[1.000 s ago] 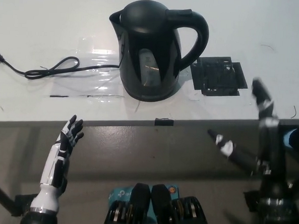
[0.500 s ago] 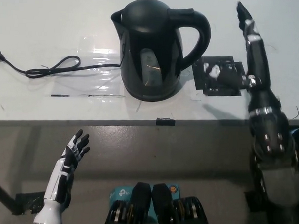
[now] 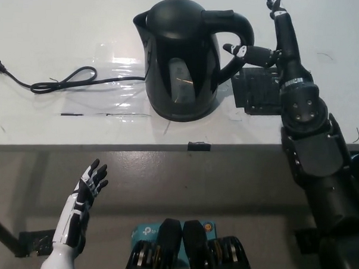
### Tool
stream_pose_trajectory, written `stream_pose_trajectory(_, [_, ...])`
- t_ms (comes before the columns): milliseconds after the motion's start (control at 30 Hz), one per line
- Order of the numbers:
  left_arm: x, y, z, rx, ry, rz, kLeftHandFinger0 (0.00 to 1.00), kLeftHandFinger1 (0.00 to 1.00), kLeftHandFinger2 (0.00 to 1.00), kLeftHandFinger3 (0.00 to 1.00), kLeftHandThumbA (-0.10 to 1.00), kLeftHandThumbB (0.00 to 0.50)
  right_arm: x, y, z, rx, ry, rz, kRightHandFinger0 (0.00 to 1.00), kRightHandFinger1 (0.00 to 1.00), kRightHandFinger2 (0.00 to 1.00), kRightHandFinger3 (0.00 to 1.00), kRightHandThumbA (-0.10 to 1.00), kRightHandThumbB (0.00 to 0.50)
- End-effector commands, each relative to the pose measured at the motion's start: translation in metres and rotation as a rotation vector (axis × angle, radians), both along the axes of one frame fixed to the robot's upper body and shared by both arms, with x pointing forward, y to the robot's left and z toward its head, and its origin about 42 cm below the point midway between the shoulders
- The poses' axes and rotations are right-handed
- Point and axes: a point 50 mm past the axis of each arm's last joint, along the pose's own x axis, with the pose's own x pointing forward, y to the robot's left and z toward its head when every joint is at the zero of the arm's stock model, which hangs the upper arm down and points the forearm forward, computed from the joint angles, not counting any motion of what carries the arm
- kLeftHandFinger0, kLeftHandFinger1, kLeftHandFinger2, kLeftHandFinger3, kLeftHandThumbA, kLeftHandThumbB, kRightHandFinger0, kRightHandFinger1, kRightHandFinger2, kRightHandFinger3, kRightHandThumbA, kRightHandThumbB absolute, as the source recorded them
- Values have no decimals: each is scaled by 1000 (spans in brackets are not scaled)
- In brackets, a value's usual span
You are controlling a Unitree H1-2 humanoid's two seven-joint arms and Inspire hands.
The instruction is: Use the right hand to grab the handle of the kettle from the base and place it on the right side
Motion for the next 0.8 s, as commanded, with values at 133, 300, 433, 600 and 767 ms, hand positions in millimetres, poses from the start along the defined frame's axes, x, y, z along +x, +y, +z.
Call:
stream_pose_trajectory(133, [1,-1,6,-10,-48,-14,1000,1000,1000,1000,998,500,15,14,40,21,-128,-27,1000,1000,1000,1000,990,300])
stream_pose_trajectory(300, [-1,0,5,-12,-50,-14,1000,1000,1000,1000,1000,500,17,20,41,24,-141,-17,1000,1000,1000,1000,975,324])
stream_pose_trajectory(433, [-1,-1,5,-11,-55,-15,1000,1000,1000,1000,1000,500,18,25,48,23,-183,-19,1000,1000,1000,1000,907,295])
stream_pose_trajectory(600, [-4,-2,3,-8,-51,-17,1000,1000,1000,1000,1000,500,20,36,61,68,-206,-38,1000,1000,1000,1000,871,297])
stream_pose_trajectory(767, [-5,-2,2,-6,-50,-10,1000,1000,1000,1000,1000,500,23,49,70,97,-213,-20,1000,1000,1000,1000,695,295])
